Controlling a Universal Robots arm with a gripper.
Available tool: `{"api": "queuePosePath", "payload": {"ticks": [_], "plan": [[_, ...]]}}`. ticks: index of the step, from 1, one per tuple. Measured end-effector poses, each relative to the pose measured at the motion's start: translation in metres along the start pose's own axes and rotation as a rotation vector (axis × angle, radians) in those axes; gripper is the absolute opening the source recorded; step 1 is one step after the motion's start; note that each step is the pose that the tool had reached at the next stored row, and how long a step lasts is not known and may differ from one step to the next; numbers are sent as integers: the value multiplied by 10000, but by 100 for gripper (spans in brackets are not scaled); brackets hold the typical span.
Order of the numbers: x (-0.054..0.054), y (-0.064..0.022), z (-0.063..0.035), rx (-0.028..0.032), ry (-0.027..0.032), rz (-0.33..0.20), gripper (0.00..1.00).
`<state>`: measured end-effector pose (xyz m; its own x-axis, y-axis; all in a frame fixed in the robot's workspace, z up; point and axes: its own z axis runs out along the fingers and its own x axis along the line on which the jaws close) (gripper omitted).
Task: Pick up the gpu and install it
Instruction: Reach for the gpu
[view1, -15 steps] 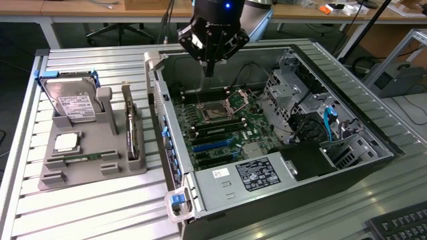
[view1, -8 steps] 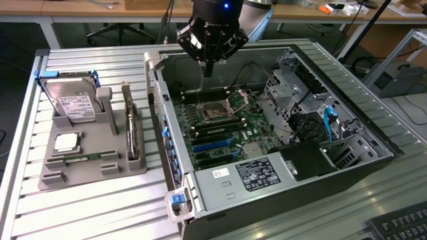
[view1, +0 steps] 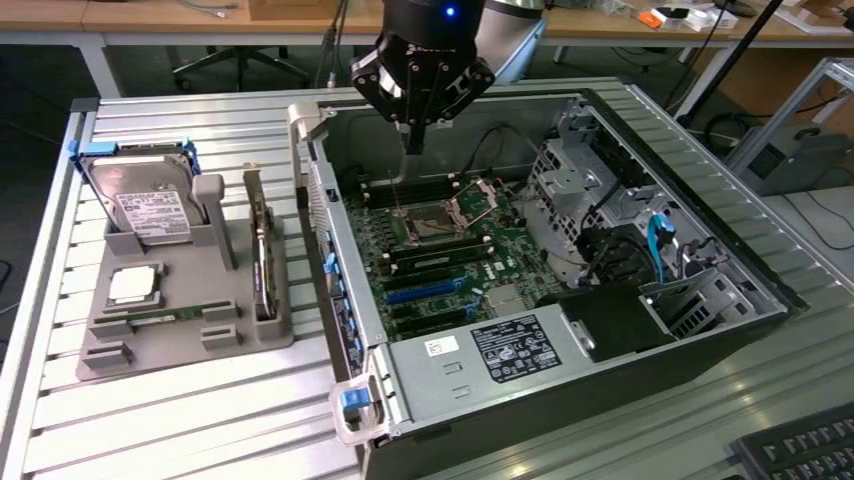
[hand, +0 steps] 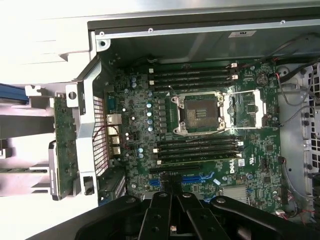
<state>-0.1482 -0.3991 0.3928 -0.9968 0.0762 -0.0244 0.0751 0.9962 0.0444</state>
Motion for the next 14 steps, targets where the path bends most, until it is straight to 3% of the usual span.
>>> {"api": "queuePosePath", "payload": {"ticks": [14], "plan": [[57, -4, 0, 0, 0, 1, 11]]}}
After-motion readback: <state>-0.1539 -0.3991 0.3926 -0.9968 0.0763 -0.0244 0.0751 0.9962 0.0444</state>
